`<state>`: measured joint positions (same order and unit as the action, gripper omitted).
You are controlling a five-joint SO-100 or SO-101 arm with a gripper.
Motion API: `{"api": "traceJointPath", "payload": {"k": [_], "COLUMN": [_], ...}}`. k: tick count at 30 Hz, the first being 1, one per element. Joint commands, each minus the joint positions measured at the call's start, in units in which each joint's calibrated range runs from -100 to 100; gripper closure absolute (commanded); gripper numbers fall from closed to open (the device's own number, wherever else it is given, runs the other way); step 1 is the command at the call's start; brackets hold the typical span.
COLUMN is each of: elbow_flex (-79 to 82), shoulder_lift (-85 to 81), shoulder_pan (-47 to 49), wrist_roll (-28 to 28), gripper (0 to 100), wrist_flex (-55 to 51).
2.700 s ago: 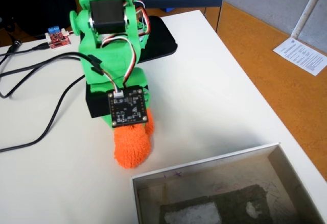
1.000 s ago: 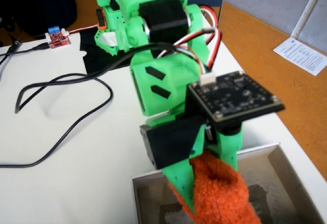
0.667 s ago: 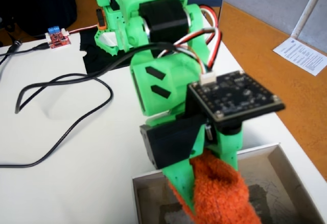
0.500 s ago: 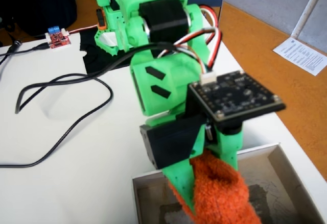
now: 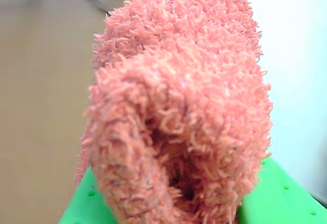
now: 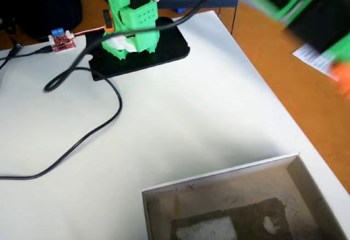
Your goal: Remove orange objects from table
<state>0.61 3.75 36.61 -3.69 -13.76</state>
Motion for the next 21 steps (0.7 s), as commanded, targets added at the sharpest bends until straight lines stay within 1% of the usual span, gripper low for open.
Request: {"api": "traceJointPath", "payload": {"k": [1,3,4,5,6,9,16,21], "elbow_flex": [-0.80,-1.19,-0.80,0.17,1.43,5.30,7.05,7.53], "shoulder_lift": [-3.88,-2.87,-2.53,-2.20,-1.95,-1.78,-1.95,-2.03], "shoulder_pan": [16.21,19.54,20.58,21.17,21.32,19.99,16.29,14.88], "wrist_roll": [-2.44,-3.17,-3.17,-2.93,-4.10,-6.06,-6.94,-6.54], "gripper": [100,99,92,71,59,59,59,59], "wrist_flex": [8.29,8.61,9.10,10.32,10.64,11.94,13.48,13.48]}}
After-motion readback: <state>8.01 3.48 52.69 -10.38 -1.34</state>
